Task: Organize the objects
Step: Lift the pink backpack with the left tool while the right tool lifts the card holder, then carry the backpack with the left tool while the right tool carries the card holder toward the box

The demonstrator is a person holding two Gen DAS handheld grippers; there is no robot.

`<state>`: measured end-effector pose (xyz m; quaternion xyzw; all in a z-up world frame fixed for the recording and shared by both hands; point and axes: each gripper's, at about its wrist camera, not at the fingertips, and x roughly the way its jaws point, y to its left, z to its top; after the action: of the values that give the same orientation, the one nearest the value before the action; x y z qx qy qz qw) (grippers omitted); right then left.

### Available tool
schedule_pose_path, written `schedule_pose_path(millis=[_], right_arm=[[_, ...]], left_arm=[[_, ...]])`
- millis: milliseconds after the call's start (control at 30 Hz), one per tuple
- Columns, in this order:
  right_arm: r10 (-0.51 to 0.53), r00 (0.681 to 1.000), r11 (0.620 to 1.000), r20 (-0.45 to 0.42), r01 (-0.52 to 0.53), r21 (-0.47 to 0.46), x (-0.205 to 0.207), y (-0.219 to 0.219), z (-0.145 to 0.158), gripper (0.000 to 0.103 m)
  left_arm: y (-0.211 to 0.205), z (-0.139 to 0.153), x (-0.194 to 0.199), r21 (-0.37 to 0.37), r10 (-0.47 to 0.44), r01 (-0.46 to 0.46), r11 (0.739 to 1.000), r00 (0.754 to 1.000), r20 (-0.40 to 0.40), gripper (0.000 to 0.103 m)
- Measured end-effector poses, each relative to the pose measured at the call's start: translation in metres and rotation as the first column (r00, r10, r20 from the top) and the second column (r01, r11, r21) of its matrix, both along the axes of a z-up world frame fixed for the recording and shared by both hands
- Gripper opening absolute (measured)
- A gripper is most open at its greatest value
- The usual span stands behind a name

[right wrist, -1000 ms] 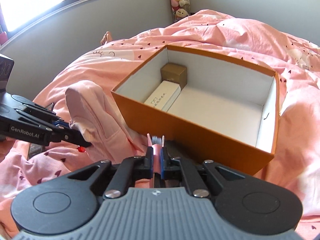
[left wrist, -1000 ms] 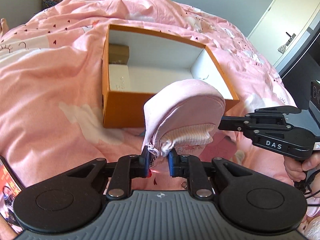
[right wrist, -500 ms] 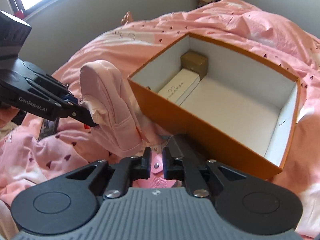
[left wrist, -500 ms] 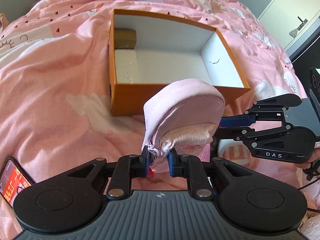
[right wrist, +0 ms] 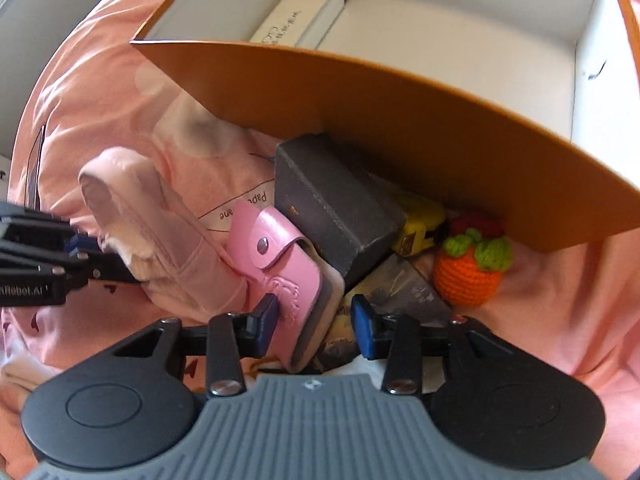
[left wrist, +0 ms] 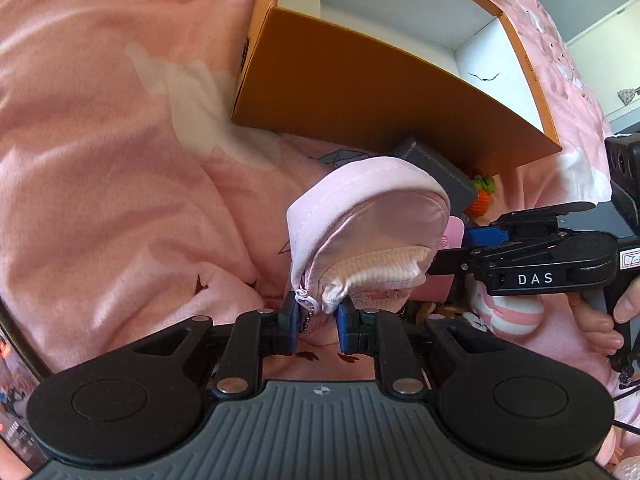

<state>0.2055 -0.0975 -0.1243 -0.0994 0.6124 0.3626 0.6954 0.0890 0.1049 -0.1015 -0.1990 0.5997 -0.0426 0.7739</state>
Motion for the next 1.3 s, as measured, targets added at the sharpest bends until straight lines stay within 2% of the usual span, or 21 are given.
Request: schedule_pose_path(millis=[67,133,233,367,500,633,733,833,900,1133,1300], right_arm=[[-0.015,1.0,1.0,-0.019,0.015,0.016,0.001,0.0,-0.006,0.044],[-0.007,1.0,1.0,-0.011,0.007,0.01,0.0,0.004,-0.003,0.038],[0.038,0.999,0.999,0.032,-0.038,0.001,-0.01,0.008,0.009,0.027],[0.103,0.987,0.995,0.126,-0.104,0.001,-0.027,0.011,0.034,0.02],[0.163,0.965,0.986,0.205,-0.164,-0.015,-0.045,0.01,0.059,0.016],[0.266,0.943,0.964,0.199,-0.255,-0.079,-0.059,0.016,0.062,0.016],[0.306,0.925,0.951,0.227,-0.287,-0.112,-0.066,0.025,0.056,0.018],[0.296,0.938,0.955,0.182,-0.287,-0.076,-0.058,0.029,0.052,0.032],[0.282,0.948,0.959,0.147,-0.276,-0.059,-0.052,0.033,0.049,0.035],[0.216,0.975,0.976,0.046,-0.214,-0.041,-0.023,0.044,0.037,0.041],[0.26,0.965,0.964,0.031,-0.258,-0.07,-0.009,0.061,0.035,0.041]], left_arm=[[0.003,-0.002,-0.002,-0.014,0.009,-0.009,1.0,1.0,-0.003,0.02],[0.006,-0.003,-0.003,-0.022,0.016,-0.016,1.0,1.0,-0.008,0.02],[0.01,-0.006,-0.004,-0.024,0.028,-0.029,0.999,1.0,-0.013,0.02],[0.013,-0.005,-0.006,-0.034,0.039,-0.039,0.999,0.999,0.001,0.02],[0.01,-0.005,-0.01,-0.011,0.026,-0.026,1.0,1.0,0.014,0.02],[0.003,-0.008,-0.01,0.021,0.008,-0.009,1.0,1.0,0.019,0.02],[0.001,-0.01,-0.009,0.037,0.009,-0.01,0.999,1.0,0.026,0.02],[0.002,-0.012,-0.01,0.032,0.017,-0.018,0.999,0.999,0.028,0.02],[0.004,-0.011,-0.009,0.025,0.021,-0.022,0.999,0.999,0.027,0.02],[0.009,-0.012,-0.011,0.017,0.022,-0.022,1.0,0.999,0.027,0.02],[0.013,-0.012,-0.012,0.016,0.018,-0.018,1.0,1.0,0.025,0.02]])
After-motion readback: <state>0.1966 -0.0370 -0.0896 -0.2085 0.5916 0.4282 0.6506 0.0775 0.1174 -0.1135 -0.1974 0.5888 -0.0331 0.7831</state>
